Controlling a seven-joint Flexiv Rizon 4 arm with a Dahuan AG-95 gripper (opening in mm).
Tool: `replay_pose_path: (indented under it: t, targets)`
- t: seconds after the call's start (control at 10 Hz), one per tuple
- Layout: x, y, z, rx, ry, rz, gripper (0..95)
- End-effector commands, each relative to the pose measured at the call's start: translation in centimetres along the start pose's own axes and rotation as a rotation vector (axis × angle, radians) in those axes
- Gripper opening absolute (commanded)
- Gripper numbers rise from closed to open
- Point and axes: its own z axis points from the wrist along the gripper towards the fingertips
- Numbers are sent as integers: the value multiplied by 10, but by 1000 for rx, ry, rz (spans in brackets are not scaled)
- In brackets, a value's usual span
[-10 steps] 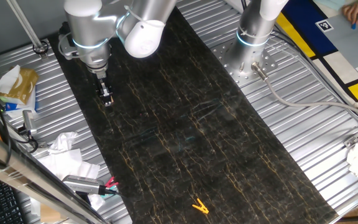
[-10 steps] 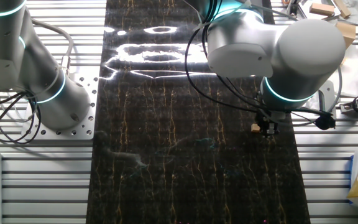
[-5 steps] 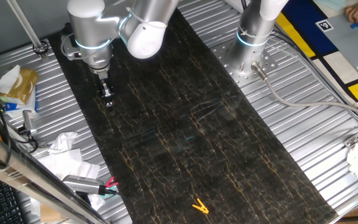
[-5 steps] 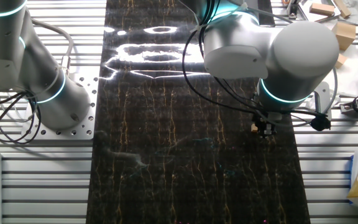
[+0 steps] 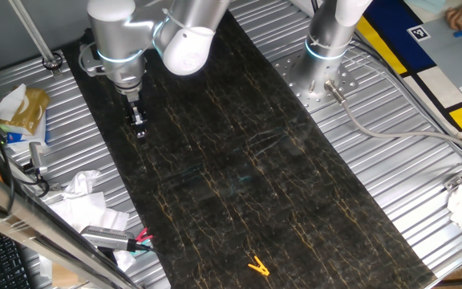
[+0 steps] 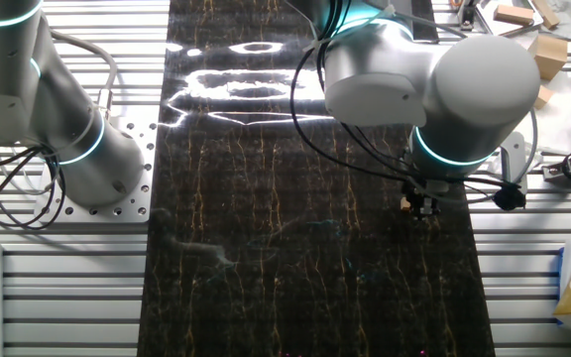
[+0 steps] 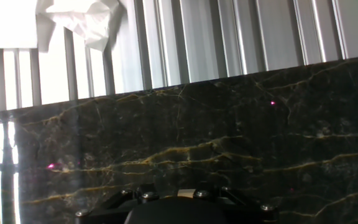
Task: Hold a small block with the gripper and sweep it from left to right on the table
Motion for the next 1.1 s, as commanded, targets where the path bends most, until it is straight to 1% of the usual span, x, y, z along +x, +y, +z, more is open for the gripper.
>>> replay_pose_path:
  t: [0.1, 0.5, 1.1]
  targets:
    - [0, 2, 1, 2, -1, 5, 380]
    - [0, 9, 3, 5, -3, 14, 380]
    - [0, 13, 0, 0, 0, 20, 380]
